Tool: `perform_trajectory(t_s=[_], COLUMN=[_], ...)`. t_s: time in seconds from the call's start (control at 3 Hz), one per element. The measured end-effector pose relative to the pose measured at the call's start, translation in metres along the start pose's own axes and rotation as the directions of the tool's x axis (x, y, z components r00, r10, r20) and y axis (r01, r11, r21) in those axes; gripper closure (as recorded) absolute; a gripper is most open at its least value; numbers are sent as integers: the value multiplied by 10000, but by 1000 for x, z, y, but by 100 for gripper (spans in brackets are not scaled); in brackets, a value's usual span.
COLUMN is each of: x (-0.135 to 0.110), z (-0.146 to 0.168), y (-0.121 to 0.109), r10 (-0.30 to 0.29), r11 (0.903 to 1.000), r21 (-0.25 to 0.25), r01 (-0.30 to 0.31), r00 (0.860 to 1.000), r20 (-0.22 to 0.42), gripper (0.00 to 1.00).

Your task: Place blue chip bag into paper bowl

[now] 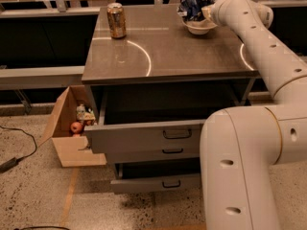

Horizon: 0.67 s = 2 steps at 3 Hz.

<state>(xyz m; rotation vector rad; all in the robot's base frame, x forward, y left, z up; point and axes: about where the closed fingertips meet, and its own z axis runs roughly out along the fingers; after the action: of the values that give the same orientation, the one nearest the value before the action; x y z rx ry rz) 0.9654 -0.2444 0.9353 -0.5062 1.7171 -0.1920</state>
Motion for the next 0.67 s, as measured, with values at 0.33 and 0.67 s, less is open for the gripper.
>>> perform_trajectory(t_s=[0.33,0.67], x=[2,4], z=[-3,-10], y=[-5,-11], r10=[13,63], r11=[10000,9999], r21=[96,111], r01=[-12,-61], r00=[9999,9998], r20=[-107,-202], gripper=[36,13])
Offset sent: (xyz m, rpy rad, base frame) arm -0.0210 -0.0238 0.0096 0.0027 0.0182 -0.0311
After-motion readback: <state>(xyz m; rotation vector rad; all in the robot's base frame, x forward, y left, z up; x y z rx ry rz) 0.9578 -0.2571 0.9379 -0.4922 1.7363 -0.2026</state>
